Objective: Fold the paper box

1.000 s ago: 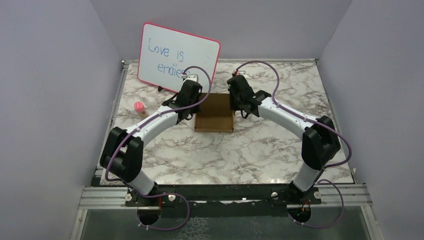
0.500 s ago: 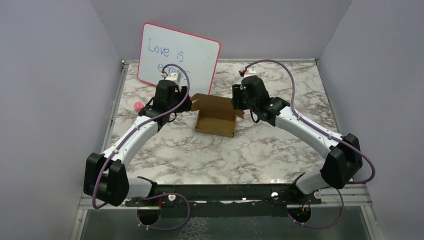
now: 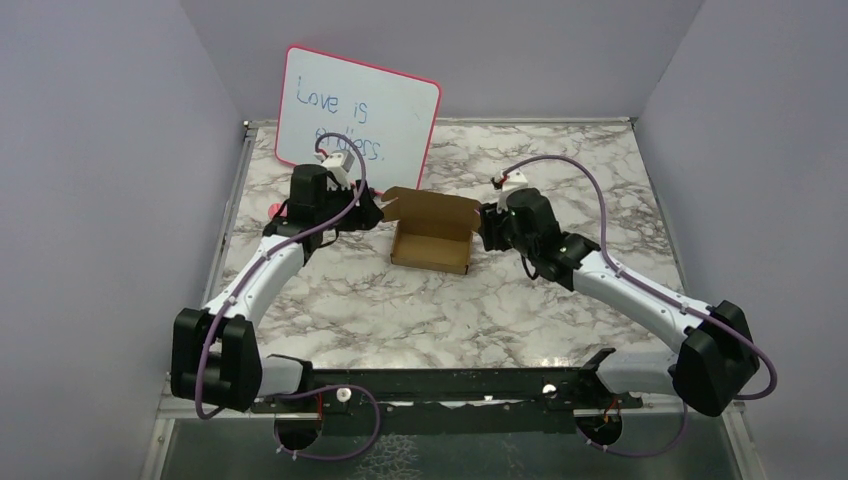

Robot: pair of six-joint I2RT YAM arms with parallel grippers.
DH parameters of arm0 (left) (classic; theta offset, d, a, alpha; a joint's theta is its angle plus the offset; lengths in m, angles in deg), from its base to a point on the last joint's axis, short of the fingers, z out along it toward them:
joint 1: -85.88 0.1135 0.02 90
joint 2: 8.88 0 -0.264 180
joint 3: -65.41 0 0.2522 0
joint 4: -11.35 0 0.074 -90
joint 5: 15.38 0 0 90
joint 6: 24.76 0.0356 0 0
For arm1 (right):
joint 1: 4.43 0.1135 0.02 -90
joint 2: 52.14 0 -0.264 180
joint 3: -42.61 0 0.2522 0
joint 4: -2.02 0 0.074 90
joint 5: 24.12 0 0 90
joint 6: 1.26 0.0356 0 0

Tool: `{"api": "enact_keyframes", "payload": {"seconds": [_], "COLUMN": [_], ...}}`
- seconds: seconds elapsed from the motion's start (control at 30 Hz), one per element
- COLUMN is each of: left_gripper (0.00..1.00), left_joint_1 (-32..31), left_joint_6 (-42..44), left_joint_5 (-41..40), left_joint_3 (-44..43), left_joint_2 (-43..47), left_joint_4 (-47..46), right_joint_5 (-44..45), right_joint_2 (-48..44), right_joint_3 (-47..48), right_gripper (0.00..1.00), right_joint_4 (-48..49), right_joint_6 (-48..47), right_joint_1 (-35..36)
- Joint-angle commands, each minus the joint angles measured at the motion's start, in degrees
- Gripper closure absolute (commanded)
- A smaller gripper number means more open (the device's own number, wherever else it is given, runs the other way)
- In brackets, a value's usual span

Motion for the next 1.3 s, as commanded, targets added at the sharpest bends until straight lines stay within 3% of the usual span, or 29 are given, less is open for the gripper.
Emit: {"api": "enact_keyframes", "payload": {"seconds": [0.0,0.23,0.57,0.97,1.27], "left_gripper": [0.36,0.47,0.52,0.69,0.81], "left_joint_1": [1.6,2.8,3.1,3.1,2.0], "left_joint_6": [7.5,14.5,19.5,20.4,15.9], "left_joint_5": [10.2,15.0,21.3,23.5,20.9], "left_joint_3": [-4.3,-8.0,-12.1,-13.0,-9.6], "left_joint_2": [-3.2,-10.2,-15.2,-18.0,-14.3], "left_joint_4": [-2.9,-2.1,-0.1,0.7,-2.1], "right_joint_5": [-2.1,-8.9,-14.8,-11.7,-16.1], "right_joint_2": [-2.5,-1.9,2.1,5.3,6.0], "right_joint_3": [-3.2,-6.2,-6.4,-7.9,-6.9], "right_gripper": [0.46,0.49,0.54,0.63,0.89], "right_joint_4": [8.0,12.7,17.2,20.4,20.2], "right_joint_6": [-1.6,-1.1,-2.1,-2.9,-1.2], "right_joint_1": [-1.0,-5.5,-6.7,-6.8,-6.8]}}
